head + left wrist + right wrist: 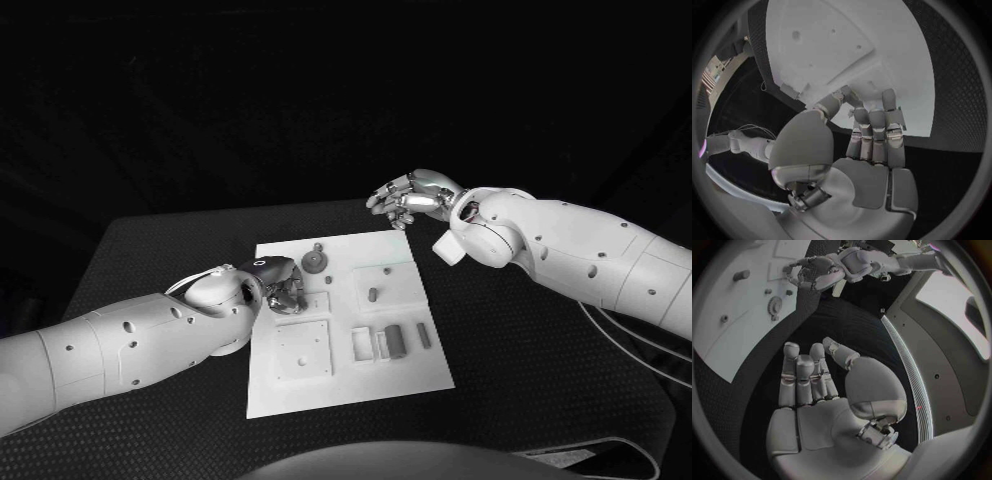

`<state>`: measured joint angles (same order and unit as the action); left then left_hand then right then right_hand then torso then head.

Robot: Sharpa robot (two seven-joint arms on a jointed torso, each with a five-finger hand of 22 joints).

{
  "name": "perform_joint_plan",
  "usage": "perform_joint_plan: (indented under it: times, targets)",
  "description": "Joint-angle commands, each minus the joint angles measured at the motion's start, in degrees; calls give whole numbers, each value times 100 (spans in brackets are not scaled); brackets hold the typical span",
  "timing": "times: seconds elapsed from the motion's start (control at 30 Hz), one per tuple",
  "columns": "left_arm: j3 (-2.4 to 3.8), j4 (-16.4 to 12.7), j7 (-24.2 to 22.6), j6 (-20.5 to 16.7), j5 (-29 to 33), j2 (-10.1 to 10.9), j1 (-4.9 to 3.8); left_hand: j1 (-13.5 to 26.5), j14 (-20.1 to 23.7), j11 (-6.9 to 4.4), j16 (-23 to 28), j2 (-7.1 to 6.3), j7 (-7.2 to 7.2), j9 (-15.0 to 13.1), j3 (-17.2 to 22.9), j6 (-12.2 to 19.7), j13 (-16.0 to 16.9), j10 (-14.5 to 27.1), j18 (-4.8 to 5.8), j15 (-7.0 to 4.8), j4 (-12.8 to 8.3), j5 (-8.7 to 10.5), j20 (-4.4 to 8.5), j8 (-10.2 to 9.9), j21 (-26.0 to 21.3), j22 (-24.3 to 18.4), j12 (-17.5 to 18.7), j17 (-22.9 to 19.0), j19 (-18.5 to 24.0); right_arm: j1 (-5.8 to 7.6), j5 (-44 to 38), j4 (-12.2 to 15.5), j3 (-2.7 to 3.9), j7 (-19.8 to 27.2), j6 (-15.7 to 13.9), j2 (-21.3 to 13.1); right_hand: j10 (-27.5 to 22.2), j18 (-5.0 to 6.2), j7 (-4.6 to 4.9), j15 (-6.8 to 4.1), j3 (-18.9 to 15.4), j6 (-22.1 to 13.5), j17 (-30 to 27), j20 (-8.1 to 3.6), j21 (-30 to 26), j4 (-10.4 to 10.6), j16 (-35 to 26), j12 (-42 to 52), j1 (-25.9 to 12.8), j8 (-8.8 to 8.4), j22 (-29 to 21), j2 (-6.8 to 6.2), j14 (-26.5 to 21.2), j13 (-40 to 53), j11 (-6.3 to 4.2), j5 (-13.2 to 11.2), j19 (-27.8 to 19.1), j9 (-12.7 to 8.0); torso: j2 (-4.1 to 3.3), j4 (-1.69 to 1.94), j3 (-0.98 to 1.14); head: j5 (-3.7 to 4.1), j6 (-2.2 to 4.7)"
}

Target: Assemble the parts on the task board

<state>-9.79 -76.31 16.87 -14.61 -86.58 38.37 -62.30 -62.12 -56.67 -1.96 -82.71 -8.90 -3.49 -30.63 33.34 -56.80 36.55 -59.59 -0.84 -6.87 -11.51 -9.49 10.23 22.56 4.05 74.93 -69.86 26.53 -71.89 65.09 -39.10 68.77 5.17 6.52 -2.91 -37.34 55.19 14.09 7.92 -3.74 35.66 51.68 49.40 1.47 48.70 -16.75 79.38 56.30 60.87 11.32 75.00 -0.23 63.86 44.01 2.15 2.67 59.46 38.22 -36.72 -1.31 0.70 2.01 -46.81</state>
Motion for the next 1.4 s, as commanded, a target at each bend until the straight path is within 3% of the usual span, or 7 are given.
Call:
perform_joint_plan:
  times: [0.03, 0.57, 1.13, 1.4]
  targets:
    - [0, -3, 119, 192, -108, -11, 1, -32, -19, 2, 24, 33, -89, -274, 33, -133, 9, -34, 84, -63, 0, -20, -14, 36, -18, 20, 25, 5, -38, -4, 13, 1, 3, 57, 84, 1, 4, 91, 53, -40, -30, 6, -6, 3, -28, 6, -25, 20, -49, -31, 68, -4, -15, -5, -9, 21, 45, -6, -3, 1, -1, 4, -1]
    - [20, -6, 217, 205, -168, -50, -1, -33, -19, 3, 27, 46, -89, -279, 31, -135, 10, -34, 84, -62, -1, -21, -16, 34, -18, 19, 29, 7, -36, -11, 14, -10, 3, 60, 86, 7, 4, 91, 53, -40, -28, 6, -7, 3, -30, 6, -26, 21, -54, -31, 68, -3, -14, -7, -9, 21, 46, -6, -3, 3, 0, 12, -12]
    - [122, -2, 231, 131, -216, -96, -6, -34, -22, 2, 28, 60, -88, -283, 31, -139, 11, -38, 84, -62, 0, -24, -16, 34, -17, 19, 31, 8, -39, -16, -177, 10, 3, 35, 61, 14, 3, 91, 53, -40, -24, 5, -8, 2, -31, 3, -26, 23, -56, -32, 68, -1, -14, -11, -9, 22, 47, -7, 0, 0, 3, 15, -9]
    - [132, 4, 275, 268, -239, -110, -19, -41, -25, 1, 29, 65, -86, -286, 32, -143, 12, -42, 84, -63, -6, -27, -15, 33, -16, 19, 31, 10, -41, -24, -273, 47, 3, 24, 58, 14, 3, 91, 54, -40, -24, -1, -8, 1, -31, 3, -25, 24, -57, -36, 68, -5, -13, -12, -8, 21, 48, -9, 0, 1, 4, 15, -14]
